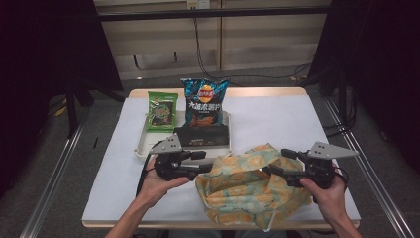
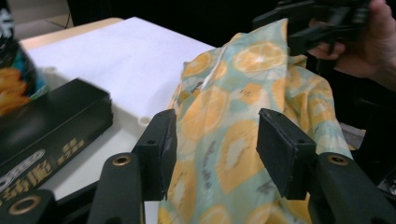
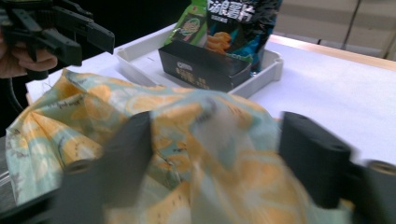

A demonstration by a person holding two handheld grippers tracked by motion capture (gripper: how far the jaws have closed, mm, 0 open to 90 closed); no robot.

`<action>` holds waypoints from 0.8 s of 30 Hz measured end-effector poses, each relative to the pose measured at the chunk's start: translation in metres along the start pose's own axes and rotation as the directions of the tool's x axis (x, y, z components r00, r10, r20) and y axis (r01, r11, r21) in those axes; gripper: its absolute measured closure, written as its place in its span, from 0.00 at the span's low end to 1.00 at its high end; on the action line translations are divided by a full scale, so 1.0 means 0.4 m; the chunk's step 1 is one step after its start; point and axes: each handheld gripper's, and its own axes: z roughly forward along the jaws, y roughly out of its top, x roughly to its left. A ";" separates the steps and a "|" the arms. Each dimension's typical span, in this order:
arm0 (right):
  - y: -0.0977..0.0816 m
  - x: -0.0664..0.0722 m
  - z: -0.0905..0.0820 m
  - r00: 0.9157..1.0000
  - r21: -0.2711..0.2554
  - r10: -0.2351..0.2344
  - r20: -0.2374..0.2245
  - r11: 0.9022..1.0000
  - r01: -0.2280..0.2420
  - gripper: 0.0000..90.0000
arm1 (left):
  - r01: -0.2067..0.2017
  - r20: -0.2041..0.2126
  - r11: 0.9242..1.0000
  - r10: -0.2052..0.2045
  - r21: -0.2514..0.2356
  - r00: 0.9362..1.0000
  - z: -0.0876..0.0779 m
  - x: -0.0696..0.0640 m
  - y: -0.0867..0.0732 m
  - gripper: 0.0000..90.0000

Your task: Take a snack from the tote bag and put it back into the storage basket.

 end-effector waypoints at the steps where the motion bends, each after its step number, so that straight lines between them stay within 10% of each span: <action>1: 0.002 -0.002 0.005 1.000 0.005 0.003 -0.005 1.000 -0.003 0.49 | -0.001 0.008 1.000 0.001 0.000 1.000 0.006 -0.006 0.003 0.52; 9: 0.013 -0.057 0.065 1.000 0.042 0.020 -0.002 0.999 -0.020 0.92 | -0.045 0.060 0.998 0.042 0.040 0.997 0.065 -0.028 0.024 0.43; 14: 0.018 -0.091 0.096 0.999 0.062 0.051 0.014 0.997 -0.052 0.97 | -0.077 0.061 0.993 0.072 0.085 0.996 0.132 0.004 0.016 0.41; 24: -0.005 -0.138 0.165 0.997 0.133 0.073 0.029 0.988 -0.076 0.95 | -0.013 -0.021 0.985 0.017 0.173 1.000 0.189 0.077 -0.027 0.97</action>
